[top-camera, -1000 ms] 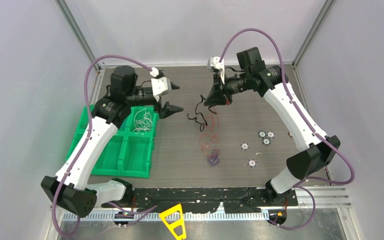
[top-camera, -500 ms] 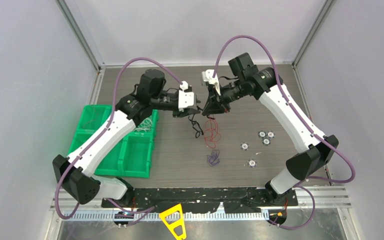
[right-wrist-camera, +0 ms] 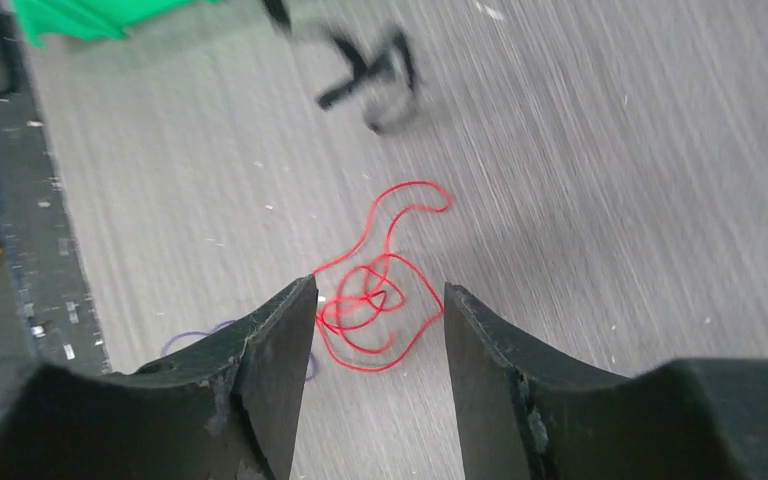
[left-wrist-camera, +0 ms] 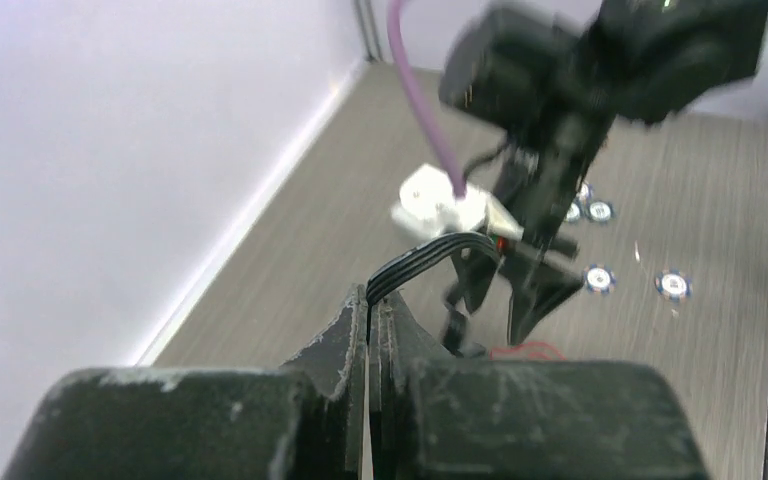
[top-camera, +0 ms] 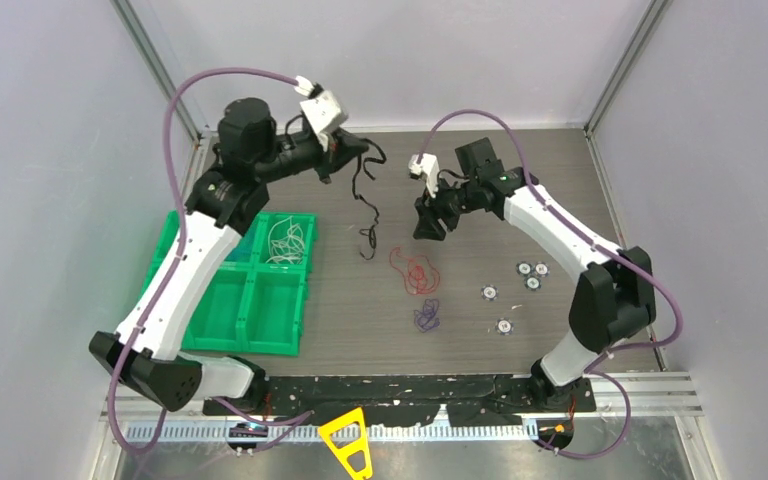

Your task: Untangle the cables

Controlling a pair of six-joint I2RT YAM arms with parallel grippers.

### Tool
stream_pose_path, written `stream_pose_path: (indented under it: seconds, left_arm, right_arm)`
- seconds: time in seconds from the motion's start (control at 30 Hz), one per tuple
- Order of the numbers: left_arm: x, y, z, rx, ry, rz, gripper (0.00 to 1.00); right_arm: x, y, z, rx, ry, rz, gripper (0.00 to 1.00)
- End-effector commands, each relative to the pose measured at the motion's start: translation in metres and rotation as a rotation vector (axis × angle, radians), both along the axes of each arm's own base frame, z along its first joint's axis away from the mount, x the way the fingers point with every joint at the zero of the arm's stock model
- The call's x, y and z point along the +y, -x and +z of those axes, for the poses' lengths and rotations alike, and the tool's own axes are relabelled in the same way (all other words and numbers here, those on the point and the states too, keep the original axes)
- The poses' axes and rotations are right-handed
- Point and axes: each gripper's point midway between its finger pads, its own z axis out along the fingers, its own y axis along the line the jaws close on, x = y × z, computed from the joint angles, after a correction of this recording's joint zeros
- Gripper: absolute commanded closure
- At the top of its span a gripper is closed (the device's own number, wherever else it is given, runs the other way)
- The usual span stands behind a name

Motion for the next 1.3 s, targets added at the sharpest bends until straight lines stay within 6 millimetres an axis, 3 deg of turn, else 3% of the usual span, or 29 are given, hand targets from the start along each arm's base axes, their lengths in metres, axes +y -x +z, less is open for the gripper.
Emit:
stream_pose_path:
  seconds: [0.0, 0.1, 0.23, 0.37, 0.4, 0.47, 0.63, 0.8, 1.07, 1.27]
  left_arm:
    - [0.025, 0.007, 0.080, -0.045, 0.189, 0.139, 1.00]
    - [0.052, 0.007, 0.107, -0.061, 0.219, 0.243, 1.00]
    - [0.102, 0.018, 0.153, -0.114, 0.275, 0.402, 1.00]
    - [0.151, 0.038, 0.173, -0.175, 0.282, 0.582, 1.00]
    - [0.164, 0.042, 0.172, -0.188, 0.269, 0.636, 1.00]
    - [0.191, 0.052, 0.167, -0.216, 0.226, 0.763, 1.00]
    - [0.270, 0.070, 0.142, -0.200, 0.076, 1.153, 1.00]
    - [0.323, 0.097, 0.122, -0.176, 0.019, 1.374, 1.00]
    - [0.361, 0.113, 0.097, -0.168, -0.094, 1.498, 1.00]
    - [0.397, 0.099, 0.071, -0.167, -0.187, 1.542, 1.00]
  right_arm:
    - [-0.005, -0.034, -0.038, -0.022, 0.077, -0.138, 0.42]
    - [-0.006, -0.027, -0.046, 0.027, 0.074, -0.156, 0.33]
    - [-0.004, -0.020, -0.030, 0.041, 0.019, -0.188, 0.22]
    - [-0.008, -0.019, -0.019, 0.027, 0.022, -0.205, 0.14]
    - [-0.010, -0.018, -0.017, 0.028, 0.029, -0.210, 0.13]
    - [-0.012, -0.016, -0.013, 0.024, 0.035, -0.214, 0.00]
    - [-0.018, -0.008, 0.003, 0.002, 0.022, -0.225, 0.05]
    - [-0.020, 0.001, 0.010, 0.006, 0.006, -0.228, 0.05]
    - [-0.024, 0.010, 0.015, 0.013, 0.009, -0.221, 0.05]
    - [-0.025, 0.016, 0.019, 0.024, 0.007, -0.216, 0.05]
